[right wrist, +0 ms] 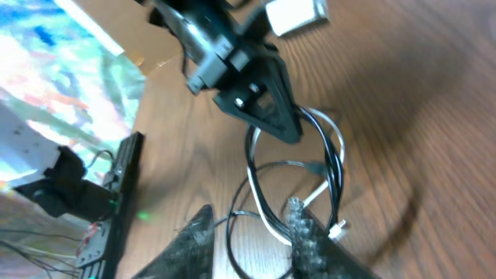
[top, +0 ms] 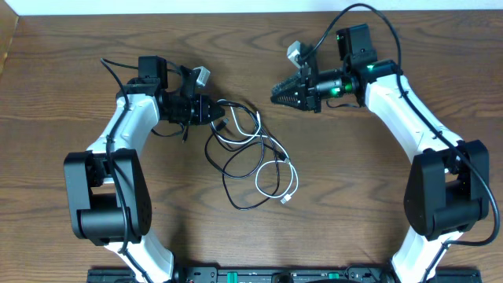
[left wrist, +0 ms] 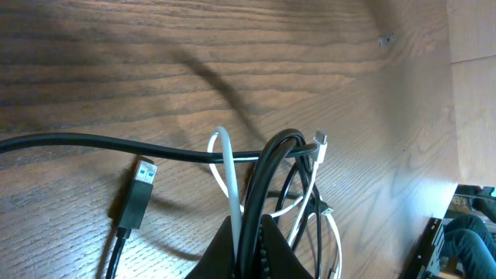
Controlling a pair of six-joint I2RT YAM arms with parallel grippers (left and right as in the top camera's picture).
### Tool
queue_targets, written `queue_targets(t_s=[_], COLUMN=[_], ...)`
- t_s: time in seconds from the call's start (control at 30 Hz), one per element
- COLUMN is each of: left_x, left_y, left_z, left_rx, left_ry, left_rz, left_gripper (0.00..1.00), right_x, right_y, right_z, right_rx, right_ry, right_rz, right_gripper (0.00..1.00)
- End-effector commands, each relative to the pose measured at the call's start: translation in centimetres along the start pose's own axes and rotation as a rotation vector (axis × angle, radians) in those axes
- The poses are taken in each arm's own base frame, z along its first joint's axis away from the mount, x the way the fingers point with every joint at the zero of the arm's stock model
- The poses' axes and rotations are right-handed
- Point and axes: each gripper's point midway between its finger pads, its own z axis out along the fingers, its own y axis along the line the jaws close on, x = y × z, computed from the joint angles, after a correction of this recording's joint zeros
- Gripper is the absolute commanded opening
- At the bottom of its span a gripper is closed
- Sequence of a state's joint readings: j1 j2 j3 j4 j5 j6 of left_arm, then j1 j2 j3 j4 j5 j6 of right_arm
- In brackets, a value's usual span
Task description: Untangle cables
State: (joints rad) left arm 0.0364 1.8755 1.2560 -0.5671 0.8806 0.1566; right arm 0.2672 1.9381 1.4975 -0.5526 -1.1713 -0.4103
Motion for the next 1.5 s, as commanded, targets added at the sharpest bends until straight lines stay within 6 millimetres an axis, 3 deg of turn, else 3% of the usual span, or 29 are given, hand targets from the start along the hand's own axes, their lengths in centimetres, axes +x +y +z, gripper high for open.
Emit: queue_targets(t_s=[0.0,0.17,0.23,0.4,0.5,0.83,1.23,1.47], left_x=[-0.5,-0.2,0.0,0.3,0.3,0.3,0.3,0.3], left_y=[-0.7,-1.7,-2.0,-2.4,-2.4,-2.4,-2.4,-2.4], left_z=[-0.3,0.1,0.4,0.8,0.8,0.8,0.8,0.8], left_rx=[0.024,0.058,0.063,0.068,0.068,0.068,0.067,0.067], left_ry=[-0.015,0.0,0.011,0.026,0.027,0.026,0.027,0.029], left_rz=[0.012,0.017,0.019,0.02,0.02,0.017,-0.01,-0.067], left_gripper=[0.07,0.07,0.07,0.08,0.07,0.08,0.08,0.08], right_x=[0.4,2.1,2.8,3.4,3.4,5.7,6.4,6.9], right_y=[-0.6,-2.4,-3.3,-5.1,-5.8,-5.9,-4.6,-5.0], right_z=[1.0,2.9,3.4,3.7,3.6,6.5,8.4,8.6], right_rx=[0.127,0.315,0.407,0.621,0.703,0.651,0.614,0.617], right_ry=[0.083,0.22,0.277,0.387,0.431,0.491,0.512,0.503], right_rz=[-0.035,-0.084,-0.109,-0.189,-0.242,-0.271,-0.294,-0.3], right_gripper=[0.32,0.52,0.56,0.45,0.45,0.32,0.18,0.19])
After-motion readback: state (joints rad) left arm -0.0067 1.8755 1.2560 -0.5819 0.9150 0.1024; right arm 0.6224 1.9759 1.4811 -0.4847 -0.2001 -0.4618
